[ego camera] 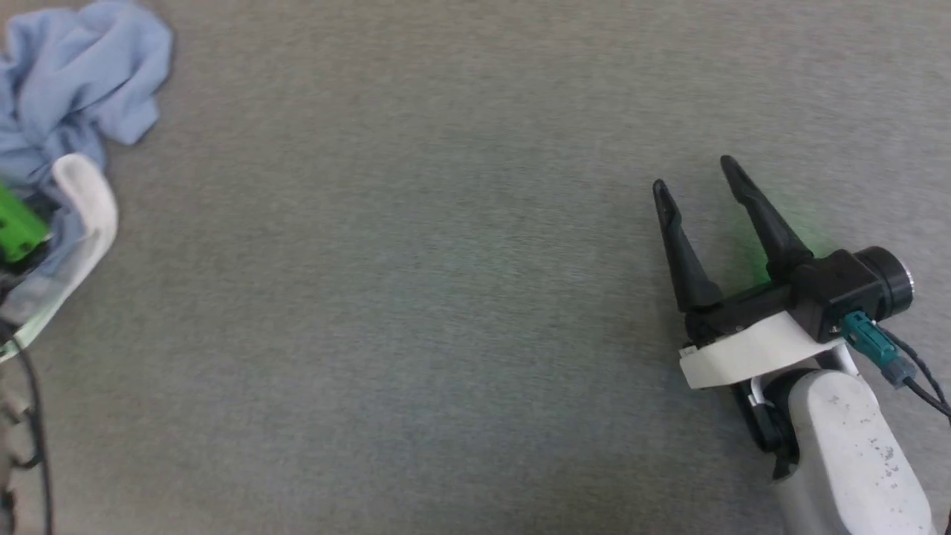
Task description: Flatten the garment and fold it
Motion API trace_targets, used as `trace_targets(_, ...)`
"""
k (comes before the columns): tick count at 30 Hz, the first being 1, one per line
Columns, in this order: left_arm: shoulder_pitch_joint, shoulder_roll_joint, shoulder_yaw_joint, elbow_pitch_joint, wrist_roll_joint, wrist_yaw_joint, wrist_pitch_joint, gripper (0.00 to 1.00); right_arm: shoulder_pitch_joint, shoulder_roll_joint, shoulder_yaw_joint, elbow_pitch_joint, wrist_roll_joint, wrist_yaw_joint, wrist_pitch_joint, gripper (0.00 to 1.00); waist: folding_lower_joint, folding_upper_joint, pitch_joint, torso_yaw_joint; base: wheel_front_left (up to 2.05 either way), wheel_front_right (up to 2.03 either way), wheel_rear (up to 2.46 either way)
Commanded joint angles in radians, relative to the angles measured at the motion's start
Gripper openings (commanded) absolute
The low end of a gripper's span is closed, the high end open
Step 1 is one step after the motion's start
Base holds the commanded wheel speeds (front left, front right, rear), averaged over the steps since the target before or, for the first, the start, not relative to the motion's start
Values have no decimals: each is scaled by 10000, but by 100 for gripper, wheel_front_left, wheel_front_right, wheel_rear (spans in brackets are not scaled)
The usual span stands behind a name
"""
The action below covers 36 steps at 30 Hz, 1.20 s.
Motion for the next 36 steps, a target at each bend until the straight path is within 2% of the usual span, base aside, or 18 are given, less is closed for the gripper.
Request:
trace_targets(1,1229,-767,-468,297,-94,-35,496,0,98,101,-56,194,102,-15,-117,100,0,-2,-606,-505,0,0,0)
trace_targets(6,1690,96,-459,-1073,1021,-95,-1539,0,481,283,-173,716,184,-15,-318,100,0,-2,-2158,-489,0,0,0)
trace_targets(9,1543,537,-479,-1739,1898,-141,-3442,0,822,377,-283,998,267,-15,-417,100,0,-2,-3181,-499,0,0,0)
trace_targets(13,977,867,-854,-2454,2878,-361,-5382,0,1337,456,-439,1236,348,-15,-469,100,0,-2,-4289,-602,0,0,0)
trace_targets(16,408,847,-1264,-3019,3378,-521,-6352,0,1676,481,-600,1291,386,-15,-464,100,0,-2,-4842,-746,0,0,0)
trace_targets(17,5,709,-1638,-3399,3646,-673,-6849,0,1861,487,-675,1282,452,-15,-450,100,0,-2,-5143,-902,0,0,0)
trace_targets(19,-421,508,-2035,-3697,3836,-845,-7182,0,2001,489,-739,1221,552,-15,-417,100,0,-2,-5322,-1072,0,0,0)
trace_targets(25,-1555,-676,-3427,-4236,4116,-1265,-7573,0,2267,492,-846,1043,715,-15,-315,100,0,-2,-5546,-1721,0,0,0)
trace_targets(27,-1850,-1582,-4062,-4019,3959,-1411,-7704,0,2375,492,-846,980,745,-15,-243,100,0,-2,-5573,-2073,0,0,0)
trace_targets(32,-1478,-3055,-5002,-3197,3528,-1584,-7942,0,2440,493,-811,881,736,-15,-139,100,0,-2,-5557,-2738,0,0,0)
trace_targets(36,-724,-3830,-5576,-2118,3031,-1768,-7890,0,2452,493,-805,807,698,-15,-42,100,0,-2,-5516,-3251,0,0,0)
